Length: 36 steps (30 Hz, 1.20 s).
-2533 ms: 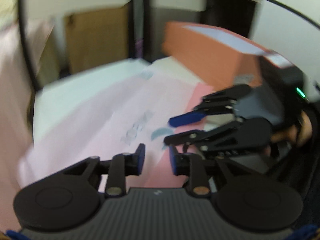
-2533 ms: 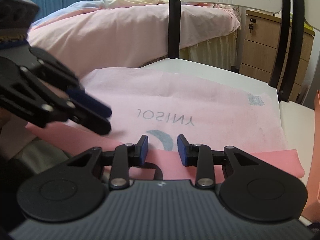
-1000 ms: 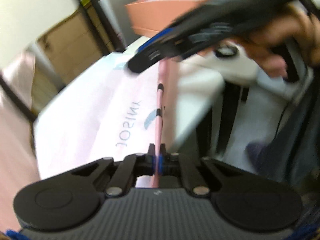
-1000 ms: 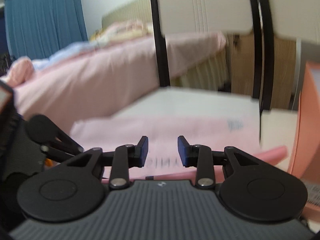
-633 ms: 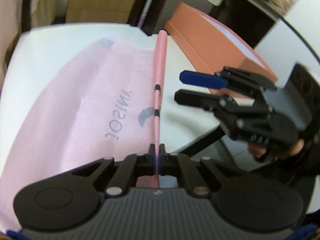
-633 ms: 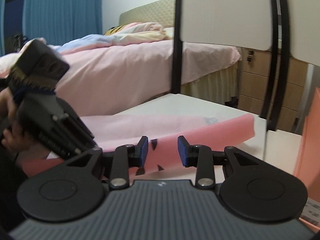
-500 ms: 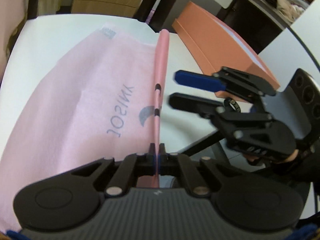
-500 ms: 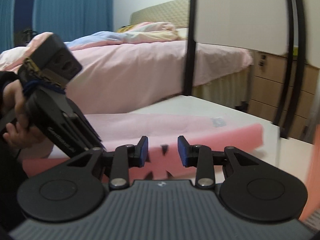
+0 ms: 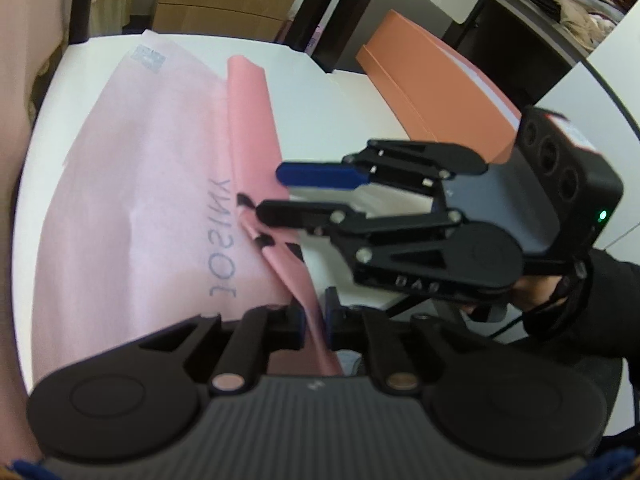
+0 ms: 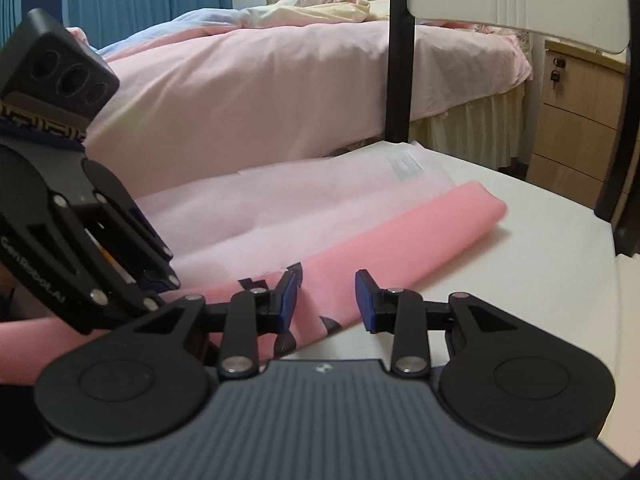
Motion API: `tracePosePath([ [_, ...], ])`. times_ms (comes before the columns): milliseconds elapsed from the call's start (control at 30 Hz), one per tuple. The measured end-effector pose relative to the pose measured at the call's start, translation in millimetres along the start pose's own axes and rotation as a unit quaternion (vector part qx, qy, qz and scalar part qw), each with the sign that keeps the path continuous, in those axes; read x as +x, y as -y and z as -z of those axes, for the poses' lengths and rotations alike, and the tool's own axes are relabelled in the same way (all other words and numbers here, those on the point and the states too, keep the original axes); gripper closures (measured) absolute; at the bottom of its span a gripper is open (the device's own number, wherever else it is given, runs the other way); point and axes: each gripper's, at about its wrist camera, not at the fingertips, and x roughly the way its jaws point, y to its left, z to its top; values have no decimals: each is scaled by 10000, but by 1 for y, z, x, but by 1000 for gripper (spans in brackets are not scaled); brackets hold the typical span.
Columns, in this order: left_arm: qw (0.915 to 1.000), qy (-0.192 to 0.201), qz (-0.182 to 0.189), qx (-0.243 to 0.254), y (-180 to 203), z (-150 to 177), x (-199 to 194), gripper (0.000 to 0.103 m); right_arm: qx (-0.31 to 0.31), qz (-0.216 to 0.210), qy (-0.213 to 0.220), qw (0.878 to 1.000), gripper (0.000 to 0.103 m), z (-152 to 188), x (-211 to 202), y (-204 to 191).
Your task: Fold shopping bag
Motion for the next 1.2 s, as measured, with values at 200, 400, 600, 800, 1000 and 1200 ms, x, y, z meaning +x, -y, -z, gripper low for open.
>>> tracePosePath([
  [200, 10000, -39, 20, -67, -5, 0, 0, 97, -212, -304, 304, 9989, 67, -8, -1, -6],
  [400, 10000, 22, -38, 13, -8, 0, -4, 88, -322, -265, -1, 9991, 68, -9, 14, -14],
  [600, 9975, 170, -543, 427, -1, 0, -14, 57, -145, -9, -253, 9996, 69, -5, 25, -7],
  [800, 9893, 316, -936, 1071, 22, 3, -28, 57, -91, 111, -312, 9994, 69, 2, 14, -5],
  [1000, 9664, 380, -1055, 2314, 82, 12, -29, 57, 63, 209, -503, 9985, 69, 9, -6, -4],
  [1200, 9373, 324, -1218, 3251, 125, 32, -15, 59, 410, 353, -605, 9967, 69, 20, -31, 1],
])
